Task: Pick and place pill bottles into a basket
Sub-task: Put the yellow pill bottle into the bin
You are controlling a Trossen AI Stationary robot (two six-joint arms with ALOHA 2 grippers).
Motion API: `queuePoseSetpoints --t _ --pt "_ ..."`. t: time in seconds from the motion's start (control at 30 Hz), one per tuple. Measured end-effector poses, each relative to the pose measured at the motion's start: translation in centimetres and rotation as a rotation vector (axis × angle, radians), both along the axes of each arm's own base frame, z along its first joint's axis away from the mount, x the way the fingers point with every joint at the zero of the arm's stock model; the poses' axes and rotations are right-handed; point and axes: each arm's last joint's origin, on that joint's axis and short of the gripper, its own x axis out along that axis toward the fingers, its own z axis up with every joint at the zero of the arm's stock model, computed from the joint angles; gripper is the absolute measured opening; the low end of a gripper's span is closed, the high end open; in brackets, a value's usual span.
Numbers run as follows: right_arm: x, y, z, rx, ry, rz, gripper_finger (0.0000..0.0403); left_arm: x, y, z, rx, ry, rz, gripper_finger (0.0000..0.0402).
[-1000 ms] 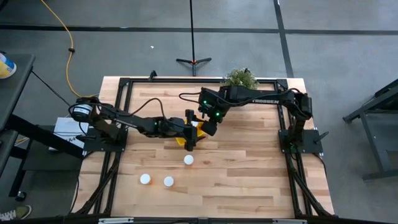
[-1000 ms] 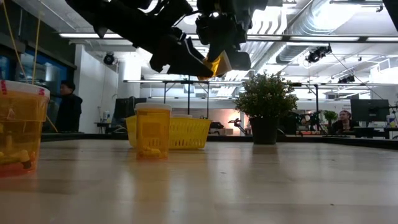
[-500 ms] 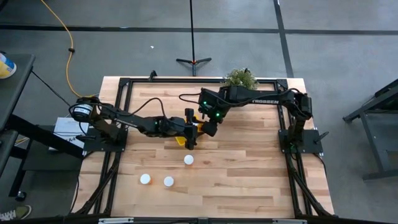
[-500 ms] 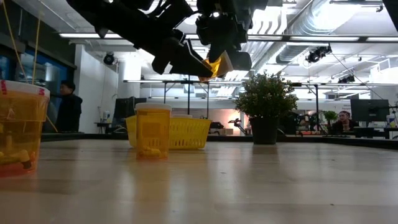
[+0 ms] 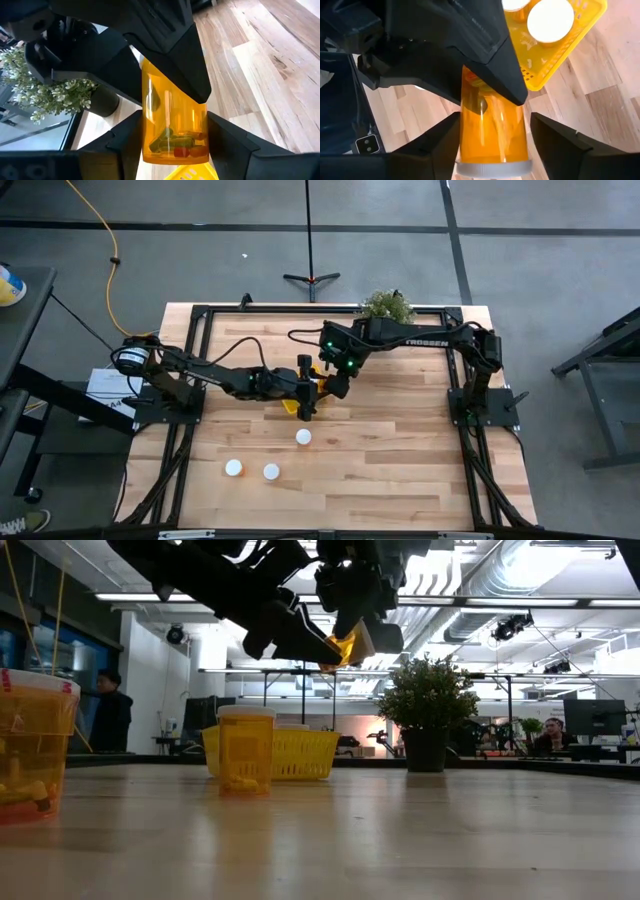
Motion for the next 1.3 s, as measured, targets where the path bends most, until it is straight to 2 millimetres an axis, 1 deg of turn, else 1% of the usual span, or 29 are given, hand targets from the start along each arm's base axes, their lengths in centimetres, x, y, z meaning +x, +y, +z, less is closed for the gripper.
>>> queuePoseSetpoints --t 0.17,0.27,0.37,0.47,0.57,0.63,0.7,0.8,0.87,0.93,1.03,1.13,1.23,1.3 --pt "0.0 -0.2 0.0 -0.001 0.001 -0.006 0.0249 0.0 0.0 0.0 -0.001 0.000 -0.002 0.0208" --pt "-0.2 -0.8 0.1 0.010 0.003 -0.025 0.0251 0.0 0.0 0.0 -0.003 -0.002 0.005 0.0213" --pt "-0.2 -1.6 1.2 0.003 -0.018 -0.055 0.0252 0.0 0.1 0.0 -0.001 -0.004 0.015 0.0224" --pt "0.0 -2.3 3.0 -0.032 -0.078 -0.068 0.0252 -0.1 -0.1 -0.1 0.003 0.007 0.013 0.0225" --pt "0.3 -2.5 5.2 -0.076 -0.155 -0.051 0.0252 -0.1 0.1 -0.1 0.008 0.007 0.026 0.0218" --pt "0.3 -2.6 6.6 -0.140 -0.190 -0.045 0.0252 -0.1 0.1 -0.1 0.013 0.006 0.040 0.0215" --pt "0.1 -2.8 8.2 -0.242 -0.211 -0.054 0.0252 -0.1 0.2 -0.1 0.000 0.003 0.048 0.0215" --pt "-0.1 -2.7 10.4 -0.461 -0.240 -0.063 0.0252 -0.2 0.6 -0.1 -0.039 0.010 0.068 0.0219" --pt "-0.2 -2.6 11.8 -0.610 -0.252 -0.070 0.0252 -0.3 1.2 -0.1 -0.086 0.019 0.065 0.0218" --pt "-0.3 -2.6 13.0 -0.709 -0.283 -0.068 0.0252 -0.6 1.5 0.3 -0.155 0.018 0.028 0.0216" --pt "-0.6 -3.5 15.2 -0.767 -0.377 -0.059 0.0252 -1.0 2.0 1.3 -0.285 -0.019 -0.031 0.0216" --pt "-1.2 -4.4 16.9 -0.820 -0.432 -0.026 0.0252 -1.3 2.3 2.1 -0.372 -0.046 -0.060 0.0218" --pt "-2.2 -5.2 18.0 -0.839 -0.446 -0.007 0.0252 -1.6 2.3 2.9 -0.422 -0.082 -0.051 0.0219" --pt "-3.1 -5.5 18.3 -0.832 -0.436 0.006 0.0252 -1.7 2.3 3.3 -0.442 -0.110 -0.047 0.0219"
